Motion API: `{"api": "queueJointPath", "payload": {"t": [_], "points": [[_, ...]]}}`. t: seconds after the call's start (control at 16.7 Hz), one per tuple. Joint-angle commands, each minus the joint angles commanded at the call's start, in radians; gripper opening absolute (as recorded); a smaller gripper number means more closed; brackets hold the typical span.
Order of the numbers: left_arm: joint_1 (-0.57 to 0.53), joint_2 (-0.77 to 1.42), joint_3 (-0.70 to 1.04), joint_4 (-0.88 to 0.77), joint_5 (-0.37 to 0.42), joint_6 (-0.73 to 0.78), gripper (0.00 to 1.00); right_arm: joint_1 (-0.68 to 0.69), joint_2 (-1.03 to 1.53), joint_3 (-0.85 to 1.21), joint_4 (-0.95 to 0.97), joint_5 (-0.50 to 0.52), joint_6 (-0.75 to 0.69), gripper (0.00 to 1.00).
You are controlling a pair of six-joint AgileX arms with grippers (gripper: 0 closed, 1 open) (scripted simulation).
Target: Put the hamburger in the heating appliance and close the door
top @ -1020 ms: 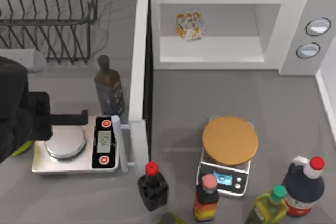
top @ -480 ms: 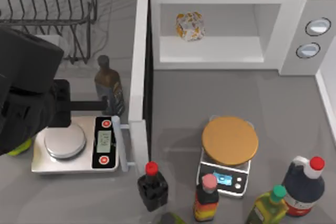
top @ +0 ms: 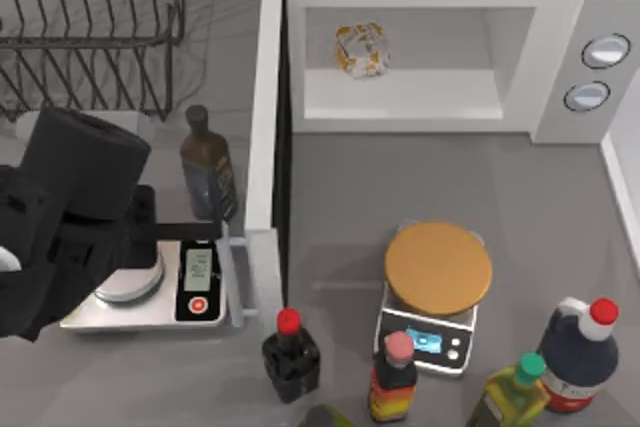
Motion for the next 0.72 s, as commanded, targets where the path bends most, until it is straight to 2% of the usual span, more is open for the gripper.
{"api": "queueJointPath", "payload": {"t": [0.3, 0.54, 0.6, 0.72], "points": [[0.002, 0.069, -0.161, 0.231, 0.003, 0.004, 0.0, 0.0, 0.0, 0.0, 0.0, 0.0, 0.0, 1.0], [0.002, 0.075, -0.179, 0.252, 0.003, 0.006, 0.0, 0.0, 0.0, 0.0, 0.0, 0.0, 0.0, 1.0], [-0.053, 0.023, -0.089, 0.236, 0.008, 0.002, 0.0, 0.0, 0.0, 0.0, 0.0, 0.0, 0.0, 1.0], [-0.067, 0.037, -0.073, 0.233, -0.008, -0.012, 0.0, 0.0, 0.0, 0.0, 0.0, 0.0, 0.0, 1.0]]}}
